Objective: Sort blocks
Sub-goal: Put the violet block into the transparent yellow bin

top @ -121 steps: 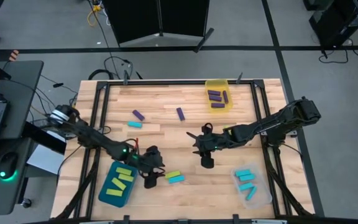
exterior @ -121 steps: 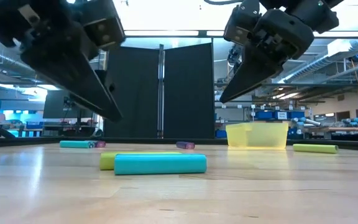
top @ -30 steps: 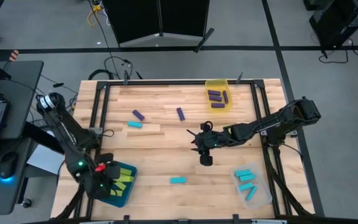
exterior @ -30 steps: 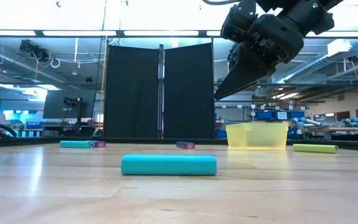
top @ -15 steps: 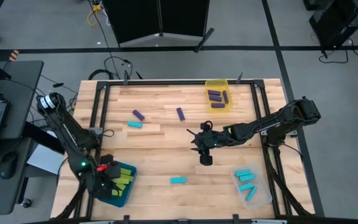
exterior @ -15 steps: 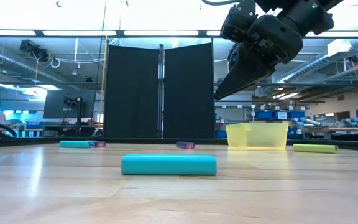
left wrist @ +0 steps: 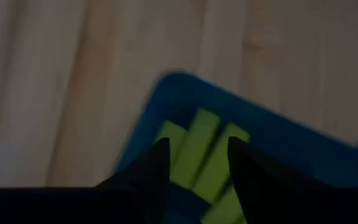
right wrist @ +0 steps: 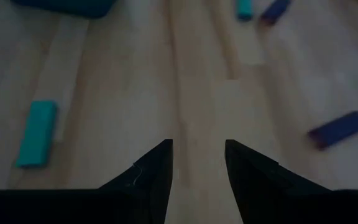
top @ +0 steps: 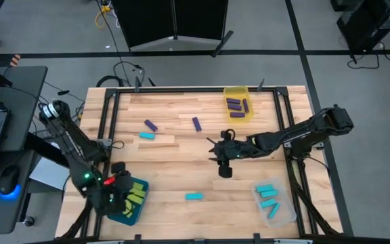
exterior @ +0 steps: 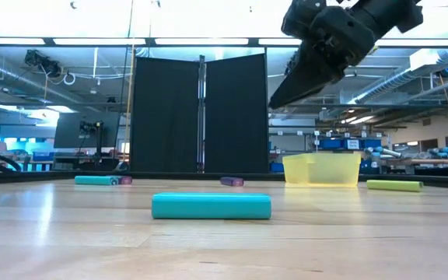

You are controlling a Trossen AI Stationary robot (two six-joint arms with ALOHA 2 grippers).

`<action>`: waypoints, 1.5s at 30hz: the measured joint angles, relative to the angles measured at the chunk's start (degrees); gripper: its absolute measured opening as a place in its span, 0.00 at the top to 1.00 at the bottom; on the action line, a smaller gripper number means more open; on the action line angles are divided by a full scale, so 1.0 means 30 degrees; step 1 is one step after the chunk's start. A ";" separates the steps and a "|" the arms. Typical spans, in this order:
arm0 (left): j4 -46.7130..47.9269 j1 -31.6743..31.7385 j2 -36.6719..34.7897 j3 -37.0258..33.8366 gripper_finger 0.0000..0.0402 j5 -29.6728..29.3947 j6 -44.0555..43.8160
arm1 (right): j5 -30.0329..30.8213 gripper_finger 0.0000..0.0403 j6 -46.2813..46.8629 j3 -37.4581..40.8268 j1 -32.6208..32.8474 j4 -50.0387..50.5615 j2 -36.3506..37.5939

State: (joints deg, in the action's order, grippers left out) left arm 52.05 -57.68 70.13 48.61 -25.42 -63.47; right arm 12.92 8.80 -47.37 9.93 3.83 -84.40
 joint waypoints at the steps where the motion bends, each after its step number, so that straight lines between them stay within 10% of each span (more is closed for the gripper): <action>1: -0.0028 0.0377 -0.0095 -0.0036 0.60 -0.0120 0.0257 | 0.0374 0.61 0.0006 0.0000 -0.0032 0.0313 0.0320; 16: -0.5659 0.8580 -0.0167 -0.0110 0.96 0.3109 1.4070 | 0.1210 0.61 0.0831 0.0000 -0.1339 0.1128 0.2333; 29: -0.7030 1.8979 -0.0408 -0.1680 0.99 0.9851 2.1614 | 0.0804 0.61 0.1188 0.0003 -0.2196 -0.0374 -0.0584; 45: -0.3473 2.8635 0.0251 -0.1231 0.99 0.8809 2.8116 | -0.0465 0.61 0.0076 0.0007 -0.2706 0.0227 -0.0410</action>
State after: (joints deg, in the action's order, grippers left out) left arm 41.63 28.23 70.88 44.92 1.01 20.88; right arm 11.53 9.02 -47.35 1.81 4.51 -85.62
